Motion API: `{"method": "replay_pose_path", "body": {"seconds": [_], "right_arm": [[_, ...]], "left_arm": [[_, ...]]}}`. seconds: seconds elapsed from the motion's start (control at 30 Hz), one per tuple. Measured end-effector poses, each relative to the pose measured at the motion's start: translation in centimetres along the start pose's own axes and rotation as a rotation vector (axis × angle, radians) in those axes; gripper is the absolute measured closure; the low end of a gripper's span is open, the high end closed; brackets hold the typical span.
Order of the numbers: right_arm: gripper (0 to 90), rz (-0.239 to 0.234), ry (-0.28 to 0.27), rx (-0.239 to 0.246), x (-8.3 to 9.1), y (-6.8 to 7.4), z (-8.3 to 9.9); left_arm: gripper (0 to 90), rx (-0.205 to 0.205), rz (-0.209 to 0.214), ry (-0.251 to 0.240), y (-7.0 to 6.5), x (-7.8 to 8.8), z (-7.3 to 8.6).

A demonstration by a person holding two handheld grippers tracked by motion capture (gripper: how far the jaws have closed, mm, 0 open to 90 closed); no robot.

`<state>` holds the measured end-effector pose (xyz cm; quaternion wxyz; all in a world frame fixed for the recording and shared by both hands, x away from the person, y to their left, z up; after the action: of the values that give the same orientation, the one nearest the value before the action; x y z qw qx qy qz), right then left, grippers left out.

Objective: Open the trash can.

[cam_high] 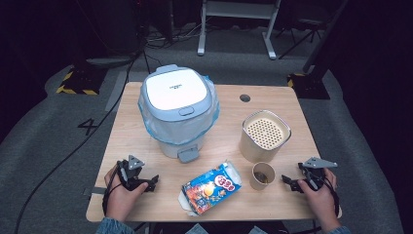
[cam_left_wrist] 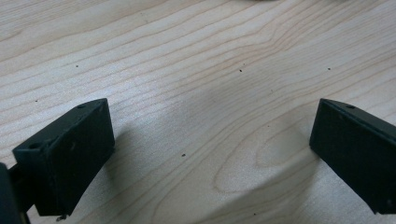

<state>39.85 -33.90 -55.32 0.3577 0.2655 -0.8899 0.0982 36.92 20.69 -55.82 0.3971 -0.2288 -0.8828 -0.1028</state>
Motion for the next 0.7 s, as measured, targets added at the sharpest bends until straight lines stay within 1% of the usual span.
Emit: {"method": "replay_pose_path", "body": {"seconds": [0.03,0.07,0.1,0.13,0.17,0.2,0.23,0.27,0.3,0.37,0.4,0.43,0.47,0.5,0.53,0.57,0.6,0.67,0.7], "right_arm": [[7.1,0.000,-0.001,0.000,0.0,0.0,0.0],[7.1,-0.001,-0.001,0.000,0.0,0.0,0.0],[7.1,0.000,0.000,0.000,0.0,0.0,0.0],[7.1,0.000,0.000,0.000,0.0,0.0,0.0],[7.1,0.000,0.000,0.000,0.0,0.0,0.0],[7.1,0.000,-0.001,0.000,0.0,0.0,0.0],[7.1,0.000,0.000,0.000,0.0,0.0,0.0],[7.1,-0.001,0.000,0.000,0.0,0.0,0.0],[7.1,-0.001,0.000,0.000,0.0,0.0,0.0],[7.1,-0.001,0.000,0.000,0.0,0.0,0.0],[7.1,0.000,0.001,0.000,0.0,0.0,0.0],[7.1,-0.001,0.000,0.001,0.0,0.0,0.0],[7.1,-0.001,0.000,0.001,0.0,0.0,0.0],[7.1,0.000,0.000,0.000,0.0,0.0,0.0],[7.1,0.000,0.000,0.000,0.0,0.0,0.0],[7.1,0.000,0.001,0.001,0.0,0.0,0.0],[7.1,0.000,0.000,0.000,0.0,0.0,0.0],[7.1,-0.001,0.001,0.001,0.0,0.0,0.0],[7.1,-0.001,0.001,0.001,0.0,0.0,0.0]], "left_arm": [[1.2,-0.006,0.004,-0.003,0.0,0.1,0.0],[5.3,-0.012,0.013,-0.003,0.0,0.3,-0.1],[16.3,-0.025,0.018,-0.001,0.1,0.8,-0.2],[32.9,-0.026,0.018,0.008,0.2,1.1,-0.2],[40.7,-0.011,0.010,0.019,0.4,1.3,-0.3],[36.3,0.011,0.000,0.014,0.6,1.5,-0.3],[34.5,0.020,0.013,0.007,0.8,1.8,-0.4],[41.8,0.026,0.023,0.001,0.8,2.0,-0.5],[43.4,0.026,0.023,0.001,0.8,2.0,-0.5],[42.5,0.050,0.038,-0.009,0.8,2.9,-1.0],[46.0,0.058,0.060,-0.015,0.7,3.4,-1.3],[46.2,0.061,0.078,-0.013,0.5,3.7,-1.6],[47.2,0.061,0.078,-0.013,0.5,3.7,-1.6],[47.3,0.055,0.095,-0.018,0.2,4.0,-2.1],[47.3,0.044,0.098,-0.024,0.0,4.2,-2.4],[46.9,0.024,0.100,-0.027,-0.2,4.4,-2.9],[46.0,0.003,0.113,-0.041,-0.7,4.6,-3.6],[44.0,-0.009,0.131,-0.060,-1.3,4.7,-4.3],[43.3,-0.009,0.131,-0.060,-1.3,4.7,-4.3]]}}
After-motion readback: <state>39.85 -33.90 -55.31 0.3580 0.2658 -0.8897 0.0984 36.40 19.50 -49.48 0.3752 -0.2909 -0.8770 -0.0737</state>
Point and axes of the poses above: each handheld gripper's, and its own axes: x roughly backward along the jaws, z roughly out of its underside, y roughly to its left, the point moved 7 cm from there along -x, roughly forward along the jaws, and after that the axes turned 2 degrees about -x, right-handed, at the moved point
